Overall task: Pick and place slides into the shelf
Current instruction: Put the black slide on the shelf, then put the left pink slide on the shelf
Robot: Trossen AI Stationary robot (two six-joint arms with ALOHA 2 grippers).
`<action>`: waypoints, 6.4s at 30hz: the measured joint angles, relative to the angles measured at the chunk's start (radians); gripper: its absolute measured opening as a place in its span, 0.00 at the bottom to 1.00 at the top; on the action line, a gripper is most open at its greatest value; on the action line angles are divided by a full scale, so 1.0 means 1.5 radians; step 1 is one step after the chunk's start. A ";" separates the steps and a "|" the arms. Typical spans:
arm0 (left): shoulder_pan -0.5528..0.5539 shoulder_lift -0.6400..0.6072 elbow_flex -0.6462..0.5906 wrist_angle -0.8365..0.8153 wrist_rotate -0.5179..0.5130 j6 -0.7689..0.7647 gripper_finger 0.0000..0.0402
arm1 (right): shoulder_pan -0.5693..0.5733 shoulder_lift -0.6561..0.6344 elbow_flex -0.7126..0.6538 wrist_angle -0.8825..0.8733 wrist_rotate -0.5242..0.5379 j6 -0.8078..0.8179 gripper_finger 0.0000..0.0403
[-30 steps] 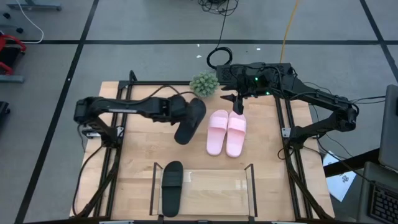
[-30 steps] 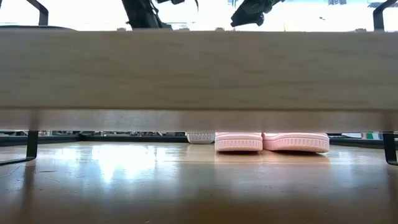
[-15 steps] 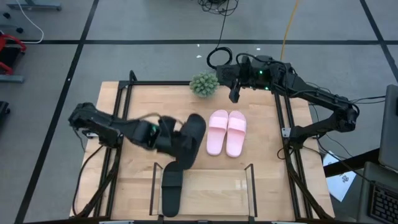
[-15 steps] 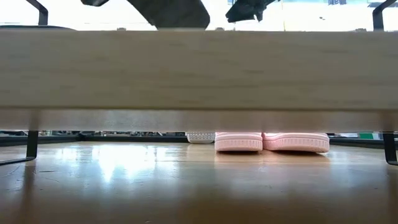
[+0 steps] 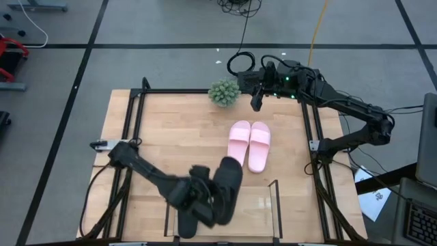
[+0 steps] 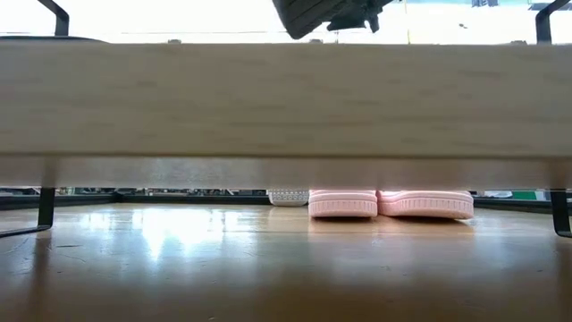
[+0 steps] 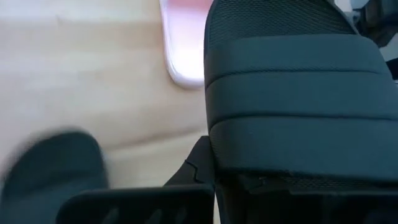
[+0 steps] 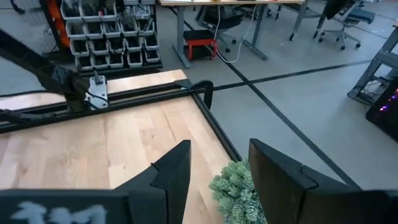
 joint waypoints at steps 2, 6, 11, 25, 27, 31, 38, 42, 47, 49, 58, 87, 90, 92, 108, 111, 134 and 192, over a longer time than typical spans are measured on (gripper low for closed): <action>-0.015 0.036 0.041 -0.025 0.000 -0.045 0.00 | -0.003 -0.006 0.000 0.000 0.011 -0.001 0.38; -0.044 0.070 0.067 -0.065 0.034 -0.135 0.00 | -0.004 -0.026 0.000 0.018 0.039 -0.014 0.38; -0.066 0.069 0.045 -0.080 0.092 -0.223 0.00 | -0.015 -0.056 0.000 0.024 0.071 -0.053 0.38; -0.027 0.101 0.034 -0.078 0.150 -0.166 0.00 | -0.046 -0.083 0.000 0.047 0.068 -0.075 0.38; -0.028 0.100 0.034 -0.078 0.150 -0.166 0.00 | -0.046 -0.083 0.000 0.047 0.067 -0.079 0.38; -0.029 0.098 0.035 -0.081 0.142 -0.157 0.00 | -0.046 -0.082 0.000 0.050 0.066 -0.083 0.38; -0.023 0.114 0.029 -0.079 0.153 -0.112 0.00 | -0.046 -0.082 0.000 0.050 0.066 -0.083 0.38; -0.021 0.117 0.028 -0.082 0.159 -0.102 0.00 | -0.045 -0.082 0.000 0.050 0.066 -0.083 0.38; -0.021 0.122 0.028 -0.081 0.160 -0.098 0.00 | -0.045 -0.082 0.000 0.049 0.066 -0.073 0.38; -0.020 0.124 0.028 -0.080 0.160 -0.093 0.00 | -0.045 -0.082 0.000 0.049 0.066 -0.073 0.38; -0.009 0.149 0.025 -0.081 0.178 -0.084 0.00 | -0.045 -0.082 0.000 0.049 0.060 -0.073 0.38; -0.023 0.164 -0.008 -0.080 0.202 -0.142 0.00 | -0.045 -0.082 0.000 0.052 0.031 -0.078 0.38; -0.022 0.164 -0.008 -0.081 0.211 -0.138 0.00 | -0.045 -0.082 0.000 0.052 0.031 -0.078 0.38; -0.022 0.162 -0.017 -0.078 0.213 -0.141 0.00 | -0.045 -0.082 0.000 0.052 0.031 -0.078 0.38; -0.022 0.162 -0.025 -0.062 0.208 -0.151 0.05 | -0.045 -0.082 0.000 0.052 0.030 -0.078 0.38; -0.024 0.162 -0.025 -0.060 0.210 -0.153 0.06 | -0.045 -0.082 0.000 0.051 0.030 -0.078 0.38; -0.040 0.163 -0.025 -0.058 0.222 -0.172 0.12 | -0.042 -0.082 0.000 0.051 -0.004 -0.078 0.38; -0.054 0.127 0.012 -0.064 0.192 -0.155 0.12 | -0.042 -0.082 0.000 0.051 -0.038 -0.065 0.38</action>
